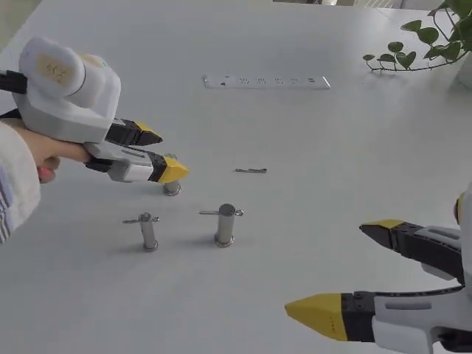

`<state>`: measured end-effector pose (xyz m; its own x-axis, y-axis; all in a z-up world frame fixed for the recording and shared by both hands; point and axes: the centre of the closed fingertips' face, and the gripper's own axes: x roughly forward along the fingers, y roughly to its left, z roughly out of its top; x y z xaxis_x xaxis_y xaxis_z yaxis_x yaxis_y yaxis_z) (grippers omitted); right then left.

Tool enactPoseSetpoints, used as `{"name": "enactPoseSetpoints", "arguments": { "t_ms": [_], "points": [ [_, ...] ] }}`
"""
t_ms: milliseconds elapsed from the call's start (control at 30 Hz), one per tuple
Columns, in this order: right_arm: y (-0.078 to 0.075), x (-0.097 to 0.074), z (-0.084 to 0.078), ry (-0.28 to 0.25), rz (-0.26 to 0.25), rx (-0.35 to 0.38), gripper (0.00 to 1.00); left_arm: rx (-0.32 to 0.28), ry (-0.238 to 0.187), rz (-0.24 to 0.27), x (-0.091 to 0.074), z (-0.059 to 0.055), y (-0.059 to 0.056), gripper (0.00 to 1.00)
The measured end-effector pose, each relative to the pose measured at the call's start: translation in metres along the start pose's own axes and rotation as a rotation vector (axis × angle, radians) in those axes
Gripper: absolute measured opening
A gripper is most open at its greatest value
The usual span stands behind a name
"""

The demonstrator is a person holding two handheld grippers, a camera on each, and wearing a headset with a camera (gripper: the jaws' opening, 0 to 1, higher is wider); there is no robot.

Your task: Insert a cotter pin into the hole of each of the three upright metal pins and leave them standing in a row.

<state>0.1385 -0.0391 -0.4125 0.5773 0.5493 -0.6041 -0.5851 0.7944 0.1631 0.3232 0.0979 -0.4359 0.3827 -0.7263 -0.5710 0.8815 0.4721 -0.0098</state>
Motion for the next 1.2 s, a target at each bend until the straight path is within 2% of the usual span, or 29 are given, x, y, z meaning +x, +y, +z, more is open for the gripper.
{"name": "enactPoseSetpoints", "arguments": {
  "t_ms": [133, 300, 433, 533, 633, 800, 900, 1033, 1200],
  "points": [
    [0.000, 0.001, -0.002, 0.007, 0.001, 0.003, 0.92, -0.007, 0.010, -0.011, 0.005, -0.005, 0.001, 0.39],
    [0.001, 0.001, -0.004, 0.013, 0.002, 0.007, 0.91, 0.013, 0.033, -0.013, 0.009, -0.011, -0.001, 0.35],
    [0.000, 0.003, -0.005, 0.019, 0.002, 0.014, 0.91, 0.006, 0.024, -0.011, 0.012, -0.013, -0.001, 0.32],
    [0.000, 0.004, -0.005, 0.021, 0.005, 0.012, 0.91, 0.022, 0.029, 0.000, 0.013, -0.016, 0.001, 0.26],
    [-0.001, 0.003, -0.003, 0.016, 0.004, 0.013, 0.91, 0.010, 0.015, -0.003, 0.014, -0.015, 0.000, 0.23],
    [-0.003, 0.003, -0.004, 0.018, 0.005, 0.018, 0.90, 0.025, 0.004, 0.000, 0.016, -0.013, 0.000, 0.17],
    [-0.001, 0.003, -0.003, 0.014, 0.012, 0.018, 0.90, 0.043, 0.002, 0.007, 0.018, -0.013, 0.000, 0.18],
    [0.000, 0.003, -0.004, 0.014, 0.013, 0.023, 0.90, 0.068, 0.000, -0.034, 0.019, -0.013, -0.008, 0.11],
    [0.000, 0.004, -0.006, 0.018, 0.016, 0.015, 0.88, 0.052, -0.011, -0.028, 0.019, -0.012, -0.007, 0.11]
  ]
}}
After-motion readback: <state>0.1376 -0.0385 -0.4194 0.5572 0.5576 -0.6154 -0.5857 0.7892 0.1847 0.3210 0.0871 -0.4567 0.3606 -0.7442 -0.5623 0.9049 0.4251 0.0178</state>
